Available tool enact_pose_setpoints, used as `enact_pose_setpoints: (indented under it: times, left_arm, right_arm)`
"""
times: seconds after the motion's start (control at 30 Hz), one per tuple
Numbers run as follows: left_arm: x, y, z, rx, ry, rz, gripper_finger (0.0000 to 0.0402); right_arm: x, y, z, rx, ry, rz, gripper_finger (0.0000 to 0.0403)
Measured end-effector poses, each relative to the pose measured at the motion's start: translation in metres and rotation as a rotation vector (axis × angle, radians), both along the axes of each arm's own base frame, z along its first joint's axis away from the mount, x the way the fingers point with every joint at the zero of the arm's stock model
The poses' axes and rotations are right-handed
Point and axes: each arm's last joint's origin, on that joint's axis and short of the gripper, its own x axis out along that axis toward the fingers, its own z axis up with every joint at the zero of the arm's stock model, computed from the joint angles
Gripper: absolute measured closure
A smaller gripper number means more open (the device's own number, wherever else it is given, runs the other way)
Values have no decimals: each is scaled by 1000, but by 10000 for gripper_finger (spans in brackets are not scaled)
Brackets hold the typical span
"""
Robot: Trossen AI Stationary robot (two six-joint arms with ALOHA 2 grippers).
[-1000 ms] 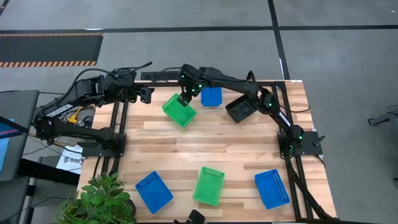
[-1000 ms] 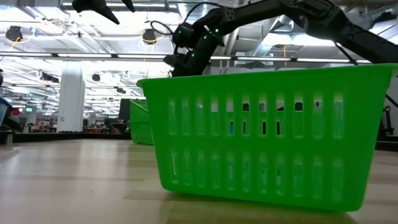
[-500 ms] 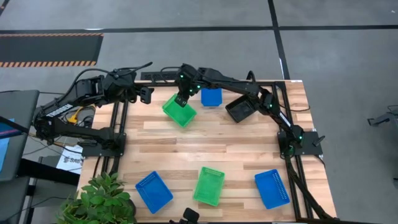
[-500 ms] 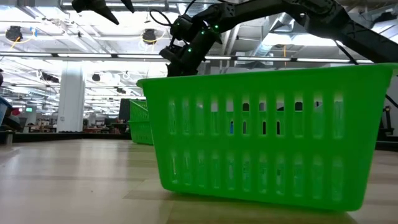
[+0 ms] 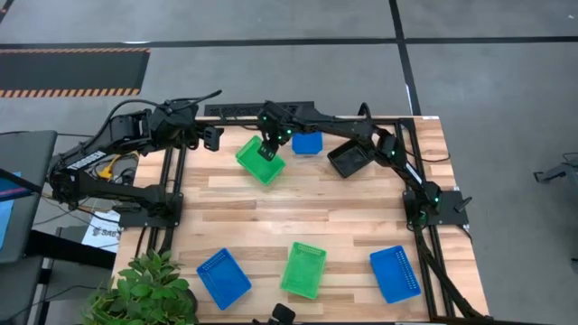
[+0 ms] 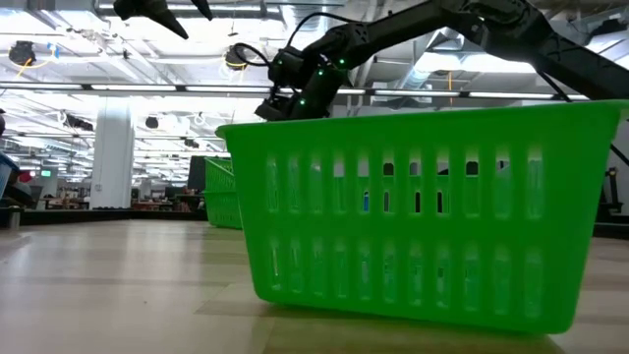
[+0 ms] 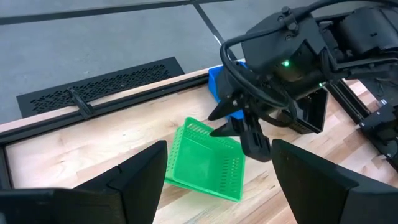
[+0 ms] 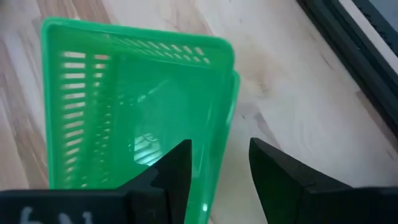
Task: Stack baskets by color
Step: Stack the middle green bin on the top green bin
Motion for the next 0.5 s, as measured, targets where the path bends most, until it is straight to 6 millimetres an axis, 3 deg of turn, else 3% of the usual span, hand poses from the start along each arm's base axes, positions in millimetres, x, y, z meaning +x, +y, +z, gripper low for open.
enact_pose_setpoints:
  times: [0.1, 0.27, 0.5]
  left_arm:
    - [0, 0, 0, 0, 0, 0, 128]
    - [0, 0, 0, 1, 0, 0, 128]
    - [0, 0, 0, 0, 3, 0, 128]
  right_arm:
    - [0, 0, 0, -6, 4, 9, 226]
    - [3, 1, -18, -9, 56, 20, 254]
    - [4, 1, -13, -18, 31, 13, 312]
